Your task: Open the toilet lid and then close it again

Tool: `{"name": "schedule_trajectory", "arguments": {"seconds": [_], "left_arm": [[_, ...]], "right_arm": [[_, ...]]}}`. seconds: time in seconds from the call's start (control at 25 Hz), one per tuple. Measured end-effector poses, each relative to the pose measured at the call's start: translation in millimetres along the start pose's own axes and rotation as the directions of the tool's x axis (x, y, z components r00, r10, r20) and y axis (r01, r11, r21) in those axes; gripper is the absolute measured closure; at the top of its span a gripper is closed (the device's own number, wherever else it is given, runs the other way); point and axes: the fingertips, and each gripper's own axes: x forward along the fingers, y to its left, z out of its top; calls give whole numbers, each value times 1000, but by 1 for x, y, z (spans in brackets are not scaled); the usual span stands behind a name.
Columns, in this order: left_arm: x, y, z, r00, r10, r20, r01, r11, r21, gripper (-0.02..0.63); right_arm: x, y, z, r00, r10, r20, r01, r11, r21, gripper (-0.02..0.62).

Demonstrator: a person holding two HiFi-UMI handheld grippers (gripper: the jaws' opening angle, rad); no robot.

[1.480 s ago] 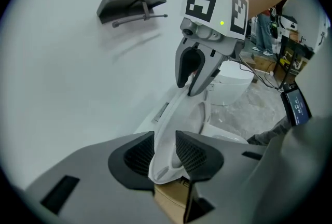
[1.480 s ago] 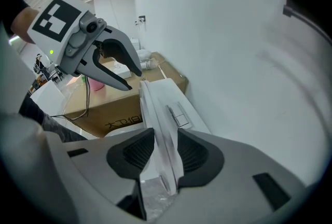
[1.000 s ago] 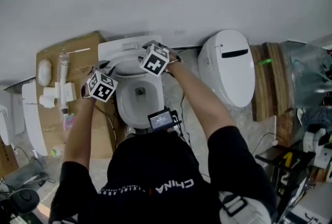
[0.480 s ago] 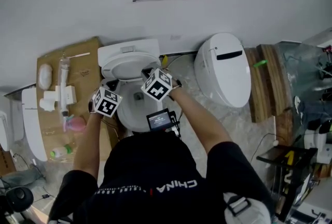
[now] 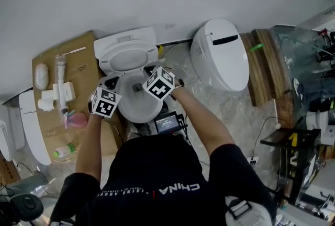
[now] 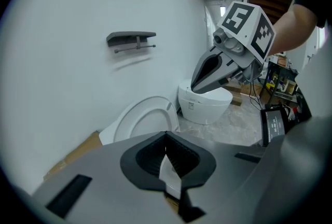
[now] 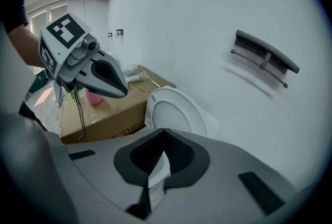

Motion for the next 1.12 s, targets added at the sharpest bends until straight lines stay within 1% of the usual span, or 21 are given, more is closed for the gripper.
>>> {"name": "schedule_trajectory", "arguments": {"seconds": [0.12, 0.32, 0.48, 0.6, 0.8, 0.92, 1.04, 1.12], "left_arm": [[-6, -17, -5, 1000, -22, 7, 22, 1000, 6, 595], [-21, -53, -17, 999, -32, -7, 31, 999, -7, 595], [-34, -81, -23, 1000, -2, -6, 1, 1000, -12, 595], [-44, -110, -26, 999, 33, -15, -33, 999, -18, 595], [-60, -177, -29, 997, 77, -31, -77, 997, -15, 595], [-75, -217, -38, 995, 95, -37, -96, 995, -26, 595], [-92, -248, -49, 993, 108, -48, -110, 994, -28, 595], [-102, -261, -56, 992, 116, -58, -117, 993, -17, 595]], "right_arm": [[-11, 11, -11, 1000, -18, -2, 18, 1000, 13, 581], [-31, 33, -32, 1000, -7, 3, 7, 1000, 11, 581], [-53, 50, -51, 1000, 8, 20, -8, 1000, -7, 581], [-77, 63, -75, 999, 17, 37, -17, 1000, -23, 581], [-118, 84, -133, 998, 41, 47, -39, 998, -46, 581], [-136, 105, -159, 996, 68, 50, -65, 996, -61, 581], [-151, 126, -175, 994, 92, 55, -88, 993, -78, 581], [-159, 136, -178, 993, 99, 63, -93, 992, -88, 581]]}}
